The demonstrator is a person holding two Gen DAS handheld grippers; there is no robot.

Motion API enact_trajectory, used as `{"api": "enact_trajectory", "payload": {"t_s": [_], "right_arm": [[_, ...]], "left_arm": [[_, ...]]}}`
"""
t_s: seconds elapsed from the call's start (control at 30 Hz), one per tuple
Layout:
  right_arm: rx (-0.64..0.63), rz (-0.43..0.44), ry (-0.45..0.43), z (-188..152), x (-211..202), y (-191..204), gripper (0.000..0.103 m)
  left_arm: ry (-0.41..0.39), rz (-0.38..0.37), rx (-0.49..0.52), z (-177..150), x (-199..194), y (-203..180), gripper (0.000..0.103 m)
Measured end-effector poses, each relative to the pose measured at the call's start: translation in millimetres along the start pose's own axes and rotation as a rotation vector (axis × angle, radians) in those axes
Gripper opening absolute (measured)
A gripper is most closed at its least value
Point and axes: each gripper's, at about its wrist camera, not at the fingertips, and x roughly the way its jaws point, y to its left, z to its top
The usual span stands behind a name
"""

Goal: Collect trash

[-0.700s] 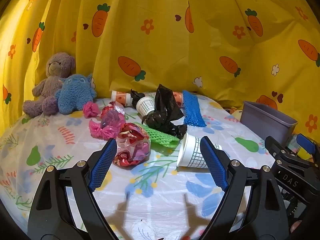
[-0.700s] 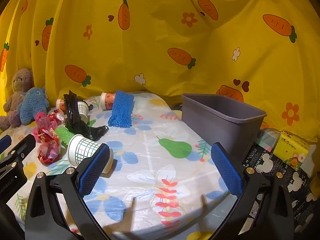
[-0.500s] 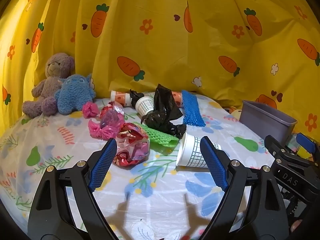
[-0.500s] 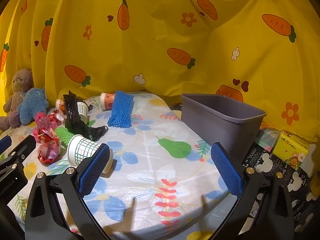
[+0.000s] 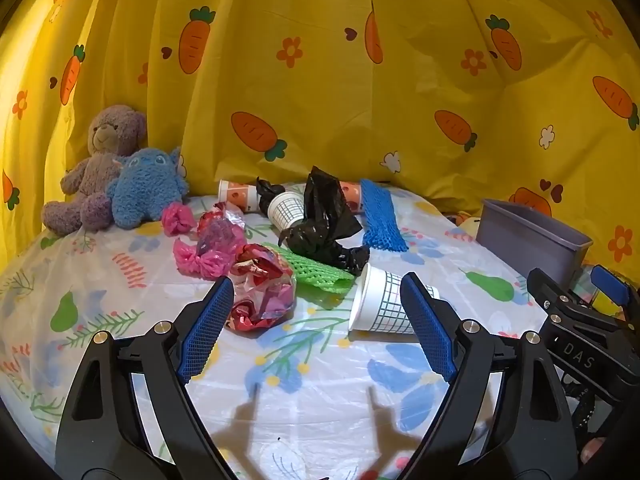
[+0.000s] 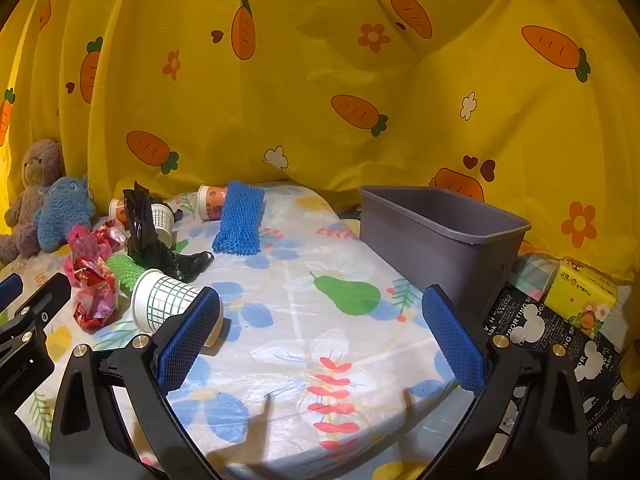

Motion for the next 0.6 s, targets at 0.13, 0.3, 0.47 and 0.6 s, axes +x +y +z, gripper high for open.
{"api": "enact_trajectory", "payload": {"t_s": [0.13, 0.3, 0.47, 0.6], "right_arm": [[0.000, 0.000, 0.000, -0.1, 0.2, -0.6, 0.098], [0.001, 0.000, 0.000, -0.1, 0.1, -1.4, 0.098], [0.001, 0.001, 0.001, 0.1, 0.0, -1.8, 0.098], [0.003, 0.001, 0.001, 0.1, -0.2, -2.0, 0.098]], "left_arm": [[0.001, -0.001, -0.001, 0.4, -1.8, -1.6, 0.084], [0.001, -0.002, 0.001, -3.0, 0.6, -3.7, 0.084], [0.007, -0.007, 0.007, -6.5, 3.7, -8.0, 0.084], [0.006, -0.007, 0.009, -6.3, 3.9, -8.0, 0.084]]}}
